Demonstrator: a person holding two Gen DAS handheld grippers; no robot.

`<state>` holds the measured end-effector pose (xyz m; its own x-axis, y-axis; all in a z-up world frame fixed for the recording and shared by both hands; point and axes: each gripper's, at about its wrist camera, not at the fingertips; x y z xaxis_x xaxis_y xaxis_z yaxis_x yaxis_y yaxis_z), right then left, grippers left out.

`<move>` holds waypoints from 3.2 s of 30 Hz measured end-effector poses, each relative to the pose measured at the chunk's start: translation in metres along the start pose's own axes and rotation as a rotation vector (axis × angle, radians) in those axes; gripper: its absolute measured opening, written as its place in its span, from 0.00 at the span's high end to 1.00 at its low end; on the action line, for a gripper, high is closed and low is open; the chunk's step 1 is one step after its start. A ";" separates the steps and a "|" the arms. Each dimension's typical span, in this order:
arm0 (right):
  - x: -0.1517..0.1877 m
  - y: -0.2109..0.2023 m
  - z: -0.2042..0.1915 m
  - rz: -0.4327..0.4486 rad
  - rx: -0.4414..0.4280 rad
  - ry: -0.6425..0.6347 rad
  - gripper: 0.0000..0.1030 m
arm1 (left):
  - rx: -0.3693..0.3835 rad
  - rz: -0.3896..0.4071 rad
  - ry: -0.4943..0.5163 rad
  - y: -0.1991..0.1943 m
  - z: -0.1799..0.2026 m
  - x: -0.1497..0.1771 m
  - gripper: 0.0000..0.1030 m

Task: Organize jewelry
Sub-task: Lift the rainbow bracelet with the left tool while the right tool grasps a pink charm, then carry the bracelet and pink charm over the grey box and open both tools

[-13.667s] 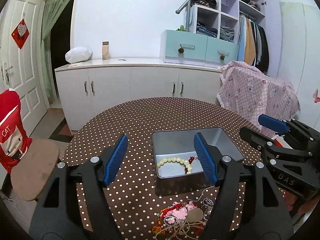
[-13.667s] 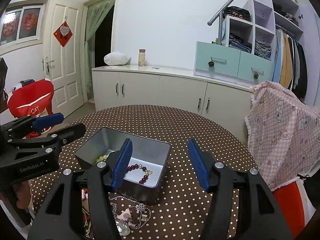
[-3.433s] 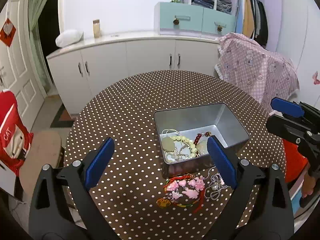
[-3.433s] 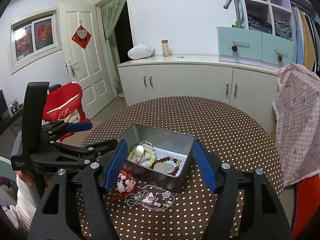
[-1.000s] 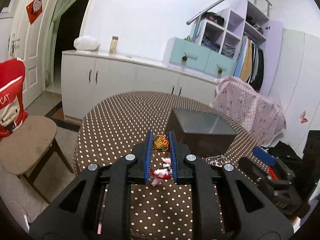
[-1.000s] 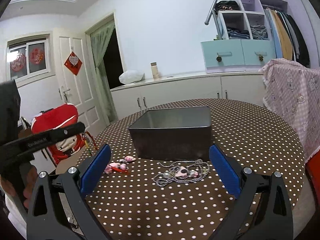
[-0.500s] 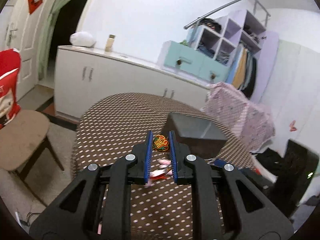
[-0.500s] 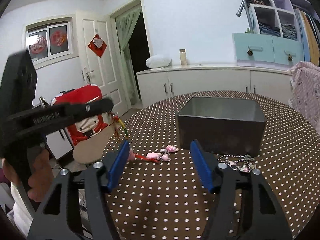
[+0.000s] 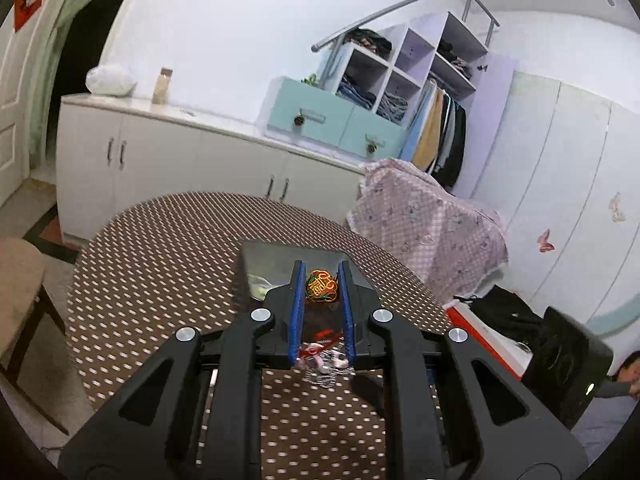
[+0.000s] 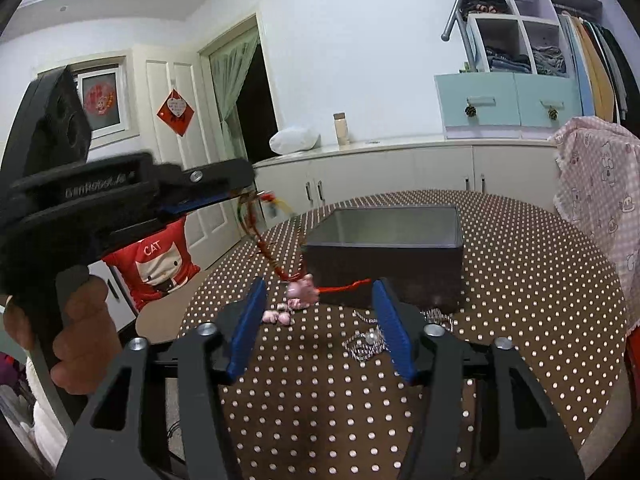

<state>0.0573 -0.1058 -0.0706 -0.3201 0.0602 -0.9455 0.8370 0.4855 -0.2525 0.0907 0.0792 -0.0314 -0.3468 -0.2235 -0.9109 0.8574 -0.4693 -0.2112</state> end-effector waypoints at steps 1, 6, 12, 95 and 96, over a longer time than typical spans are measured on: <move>0.002 0.002 0.001 -0.008 -0.009 0.007 0.64 | 0.004 -0.012 -0.005 0.003 0.002 0.002 0.84; 0.010 0.011 0.001 -0.040 -0.021 0.024 0.68 | 0.012 -0.043 -0.013 0.008 0.012 0.009 0.84; 0.011 0.018 0.005 -0.047 -0.005 0.024 0.71 | 0.012 -0.057 -0.017 0.005 0.015 0.013 0.84; -0.097 0.012 0.058 0.153 0.039 0.006 0.86 | -0.107 0.130 0.145 0.041 0.041 -0.057 0.84; -0.097 0.015 0.059 0.147 0.035 0.007 0.86 | -0.104 0.130 0.146 0.043 0.041 -0.058 0.84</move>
<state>0.1270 -0.1555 0.0050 -0.1964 0.1348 -0.9712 0.8900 0.4402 -0.1189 0.1316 0.0368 0.0267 -0.1786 -0.1465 -0.9730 0.9285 -0.3522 -0.1174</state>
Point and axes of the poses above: each gripper's, at about its wrist camera, not at the fingertips, and y roughly the way its jaws point, z to its right, x to its underside, and after that the axes turned 7 degrees about z, right-handed
